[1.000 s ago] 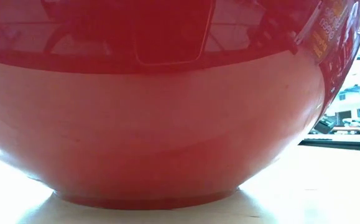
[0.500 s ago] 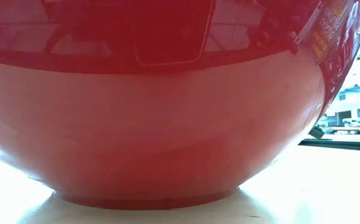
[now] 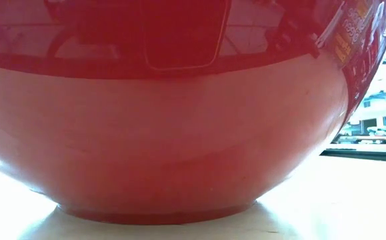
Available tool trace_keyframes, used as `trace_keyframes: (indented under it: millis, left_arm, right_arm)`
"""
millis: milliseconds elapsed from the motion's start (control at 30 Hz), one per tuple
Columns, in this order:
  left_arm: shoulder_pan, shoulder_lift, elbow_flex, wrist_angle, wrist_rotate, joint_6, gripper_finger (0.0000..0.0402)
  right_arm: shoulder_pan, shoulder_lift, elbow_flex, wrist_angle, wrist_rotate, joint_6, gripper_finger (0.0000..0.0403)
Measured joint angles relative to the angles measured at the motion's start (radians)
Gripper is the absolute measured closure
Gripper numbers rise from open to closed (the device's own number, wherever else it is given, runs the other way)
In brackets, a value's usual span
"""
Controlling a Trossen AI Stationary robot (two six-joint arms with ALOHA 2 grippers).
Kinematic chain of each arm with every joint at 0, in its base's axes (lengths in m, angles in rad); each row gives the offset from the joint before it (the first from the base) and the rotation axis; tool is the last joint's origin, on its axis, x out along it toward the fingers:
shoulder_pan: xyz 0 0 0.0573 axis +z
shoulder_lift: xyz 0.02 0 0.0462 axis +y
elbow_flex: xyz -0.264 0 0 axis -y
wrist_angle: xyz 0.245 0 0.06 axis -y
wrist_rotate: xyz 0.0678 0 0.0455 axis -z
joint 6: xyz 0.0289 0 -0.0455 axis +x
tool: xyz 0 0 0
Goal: Nest bowls inside each other
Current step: Stack the pink bowl on top of the blue bowl
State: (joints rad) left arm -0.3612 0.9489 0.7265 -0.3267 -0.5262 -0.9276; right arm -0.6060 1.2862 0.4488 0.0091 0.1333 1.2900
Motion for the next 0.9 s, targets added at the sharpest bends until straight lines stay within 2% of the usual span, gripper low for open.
trace_keyframes:
  millis: [200,467,667,900]
  left_arm:
    - [0.021,0.000,0.000,0.001,0.002,0.023,0.0111]
    - [0.064,0.000,0.000,0.023,0.075,0.060,0.0111]
    - [0.079,0.000,0.000,0.023,0.075,0.063,0.0111]
    - [0.079,0.000,0.000,0.021,0.075,0.089,0.0111]
  right_arm:
    - [0.104,-0.021,0.000,0.004,-0.052,-0.057,0.0381]
    - [0.295,-0.022,0.028,-0.034,-0.077,-0.056,0.0381]
    - [0.439,-0.018,0.171,-0.198,-0.012,-0.091,0.0381]
    - [0.575,0.054,0.432,-0.471,0.004,-0.229,0.0381]
